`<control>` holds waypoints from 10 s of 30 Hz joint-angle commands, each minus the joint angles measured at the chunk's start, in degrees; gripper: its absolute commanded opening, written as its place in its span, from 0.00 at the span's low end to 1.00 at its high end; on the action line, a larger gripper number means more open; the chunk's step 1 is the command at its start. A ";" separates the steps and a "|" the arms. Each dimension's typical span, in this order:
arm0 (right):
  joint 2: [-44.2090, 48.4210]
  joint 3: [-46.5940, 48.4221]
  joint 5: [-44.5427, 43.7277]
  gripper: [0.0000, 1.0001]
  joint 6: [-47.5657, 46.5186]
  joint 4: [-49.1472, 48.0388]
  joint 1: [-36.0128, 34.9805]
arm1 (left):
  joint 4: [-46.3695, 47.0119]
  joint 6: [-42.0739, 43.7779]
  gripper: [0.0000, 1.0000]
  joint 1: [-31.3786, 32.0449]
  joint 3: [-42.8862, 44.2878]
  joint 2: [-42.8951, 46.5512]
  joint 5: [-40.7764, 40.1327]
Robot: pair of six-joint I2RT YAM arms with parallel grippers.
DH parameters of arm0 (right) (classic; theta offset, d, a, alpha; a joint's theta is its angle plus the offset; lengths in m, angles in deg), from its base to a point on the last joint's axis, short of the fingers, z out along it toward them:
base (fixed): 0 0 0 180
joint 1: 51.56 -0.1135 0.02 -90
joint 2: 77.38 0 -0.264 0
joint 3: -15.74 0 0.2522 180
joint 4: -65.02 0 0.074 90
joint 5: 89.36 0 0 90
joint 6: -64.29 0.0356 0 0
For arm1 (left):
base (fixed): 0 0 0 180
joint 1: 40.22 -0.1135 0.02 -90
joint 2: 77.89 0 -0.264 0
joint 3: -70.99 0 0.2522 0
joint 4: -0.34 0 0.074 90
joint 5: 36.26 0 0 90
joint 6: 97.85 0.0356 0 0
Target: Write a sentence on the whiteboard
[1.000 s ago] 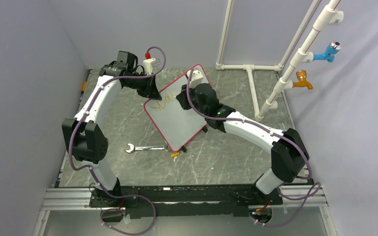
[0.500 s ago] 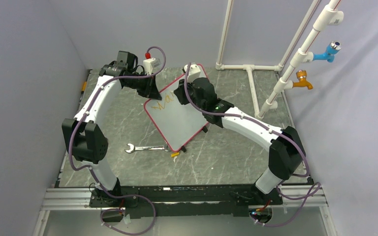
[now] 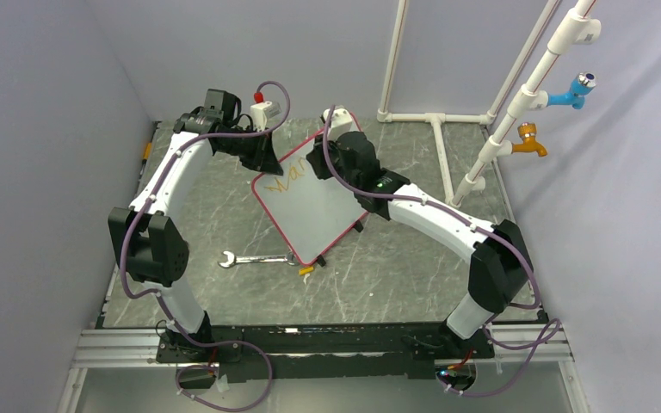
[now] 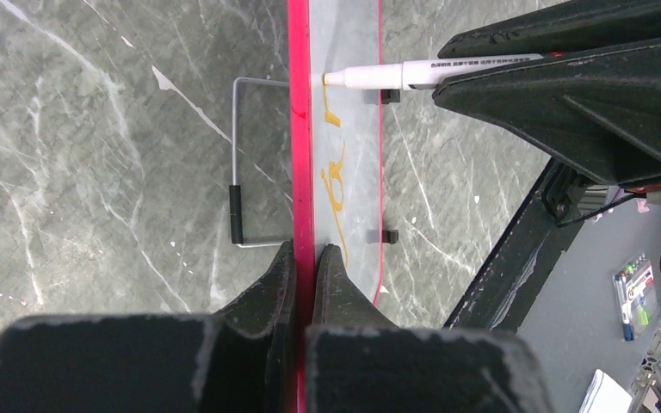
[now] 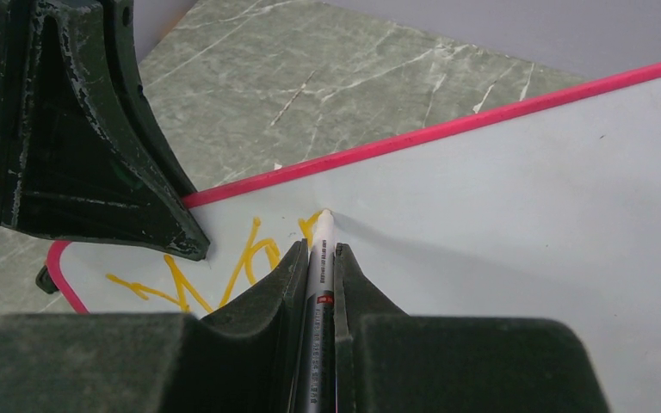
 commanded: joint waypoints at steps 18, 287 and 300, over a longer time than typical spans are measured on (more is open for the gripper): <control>2.26 1.04 -2.67 0.00 -0.80 -0.17 0.82 | -0.35 5.84 0.00 1.90 -1.14 0.68 -5.98; 9.95 -23.53 0.39 0.00 -1.68 -12.04 -10.81 | 10.66 -1.41 0.00 5.09 -15.26 8.91 -26.49; 11.83 -24.45 0.25 0.00 -1.51 -10.75 -10.87 | 9.30 -0.40 0.00 5.02 -14.94 11.01 -27.71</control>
